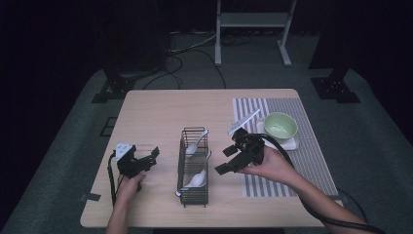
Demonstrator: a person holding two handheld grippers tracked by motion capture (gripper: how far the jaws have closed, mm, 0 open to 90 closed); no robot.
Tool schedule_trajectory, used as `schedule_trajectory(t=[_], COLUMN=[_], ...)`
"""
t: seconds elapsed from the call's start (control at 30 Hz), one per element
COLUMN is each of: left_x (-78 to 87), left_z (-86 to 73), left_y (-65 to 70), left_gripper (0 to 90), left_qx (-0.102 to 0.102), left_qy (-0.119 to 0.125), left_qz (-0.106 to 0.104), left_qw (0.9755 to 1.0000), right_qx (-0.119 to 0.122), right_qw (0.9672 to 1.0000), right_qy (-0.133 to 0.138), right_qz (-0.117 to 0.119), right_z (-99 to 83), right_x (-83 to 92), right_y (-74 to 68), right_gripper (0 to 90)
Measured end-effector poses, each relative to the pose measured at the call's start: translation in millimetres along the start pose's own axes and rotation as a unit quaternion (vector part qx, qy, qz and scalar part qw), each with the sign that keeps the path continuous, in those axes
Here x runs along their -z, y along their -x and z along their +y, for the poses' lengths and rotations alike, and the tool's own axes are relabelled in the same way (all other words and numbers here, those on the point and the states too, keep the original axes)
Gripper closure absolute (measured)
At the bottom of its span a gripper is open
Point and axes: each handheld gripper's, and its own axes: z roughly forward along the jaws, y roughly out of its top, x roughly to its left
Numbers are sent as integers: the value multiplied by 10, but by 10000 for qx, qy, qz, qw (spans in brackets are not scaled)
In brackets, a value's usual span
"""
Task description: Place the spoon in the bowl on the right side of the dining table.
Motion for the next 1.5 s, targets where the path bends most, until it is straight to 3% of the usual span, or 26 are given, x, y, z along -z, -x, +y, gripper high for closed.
schedule_trajectory(t=[0.73, 1.07, 1.5], left_x=[4, 2, 4], left_z=[-1, 0, 1], left_y=[3, 4, -2], left_gripper=[0, 0, 0], left_qx=[-46, -54, -38], left_qy=[-1, -10, -23], left_qz=[7, 7, -1], left_qw=[10000, 10000, 10000], right_qx=[-101, -186, -451], right_qw=[9996, 9992, 9982], right_qy=[-137, -184, -247], right_qz=[238, 306, 317], right_z=[155, 237, 339], right_x=[-79, -129, -196], right_y=[20, 48, 113], right_gripper=[234, 447, 598])
